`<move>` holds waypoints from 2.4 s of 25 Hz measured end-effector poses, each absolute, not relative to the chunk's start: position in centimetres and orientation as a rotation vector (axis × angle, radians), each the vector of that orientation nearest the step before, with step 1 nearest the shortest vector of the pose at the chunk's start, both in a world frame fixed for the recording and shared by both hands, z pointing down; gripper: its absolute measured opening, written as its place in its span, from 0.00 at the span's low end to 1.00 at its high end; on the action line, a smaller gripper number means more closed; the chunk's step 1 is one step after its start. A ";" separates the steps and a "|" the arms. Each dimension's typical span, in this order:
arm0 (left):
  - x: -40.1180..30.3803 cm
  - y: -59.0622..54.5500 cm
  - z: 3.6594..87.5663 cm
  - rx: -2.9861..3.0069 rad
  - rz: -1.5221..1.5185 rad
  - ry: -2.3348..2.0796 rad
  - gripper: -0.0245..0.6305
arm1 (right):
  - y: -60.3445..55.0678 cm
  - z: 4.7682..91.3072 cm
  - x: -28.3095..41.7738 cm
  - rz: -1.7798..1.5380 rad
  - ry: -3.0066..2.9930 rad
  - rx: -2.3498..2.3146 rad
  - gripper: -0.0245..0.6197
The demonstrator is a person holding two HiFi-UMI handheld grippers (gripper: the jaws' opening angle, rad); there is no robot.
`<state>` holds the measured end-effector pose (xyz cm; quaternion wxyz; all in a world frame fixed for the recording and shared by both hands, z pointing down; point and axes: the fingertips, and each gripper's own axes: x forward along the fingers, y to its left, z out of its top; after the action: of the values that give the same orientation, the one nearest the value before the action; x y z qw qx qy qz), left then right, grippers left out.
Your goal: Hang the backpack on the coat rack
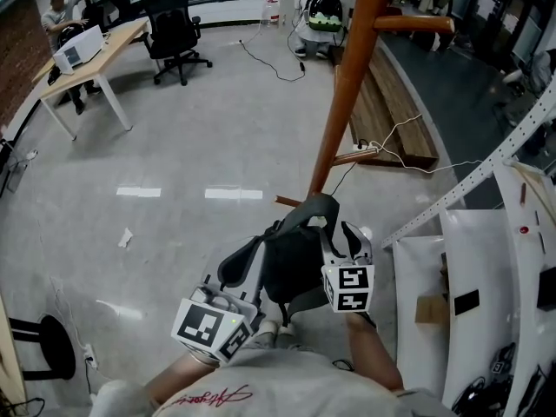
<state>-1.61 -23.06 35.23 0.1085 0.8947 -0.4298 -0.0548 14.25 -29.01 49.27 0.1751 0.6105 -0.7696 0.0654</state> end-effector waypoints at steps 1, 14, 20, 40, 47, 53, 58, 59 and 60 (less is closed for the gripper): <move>-1.6 -22.9 35.2 2.633 -0.163 -1.262 0.07 | -28.4 49.1 14.4 0.189 -2.172 1.735 0.30; -0.5 -21.7 34.2 2.675 -0.188 -1.220 0.07 | -21.1 35.1 12.1 -0.078 -2.500 1.752 0.08; 0.2 -21.3 34.0 2.692 -0.184 -1.201 0.07 | -18.9 32.3 10.7 -0.127 -2.594 1.707 0.07; 2.1 -20.8 34.3 2.692 -0.189 -1.175 0.07 | -19.4 35.5 11.2 -0.024 -2.569 1.669 0.07; 2.3 -21.1 34.2 2.688 -0.188 -1.184 0.07 | -19.8 35.2 11.4 -0.020 -2.581 1.661 0.07; 2.2 -21.1 34.1 2.684 -0.194 -1.184 0.07 | -20.0 34.9 11.0 -0.026 -2.591 1.644 0.07; 1.9 -21.0 34.0 2.680 -0.203 -1.189 0.07 | -19.8 34.9 10.6 -0.026 -2.594 1.636 0.07; 1.8 -21.0 34.0 2.680 -0.204 -1.189 0.07 | -19.8 34.9 10.6 -0.024 -2.596 1.635 0.07; 1.8 -20.9 34.0 2.681 -0.205 -1.190 0.07 | -19.7 34.9 10.5 -0.023 -2.597 1.635 0.07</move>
<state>1.78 -20.89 34.02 0.1006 0.9072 -0.4026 -0.0693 10.55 -19.71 34.90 0.0365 0.5325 -0.8456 -0.0074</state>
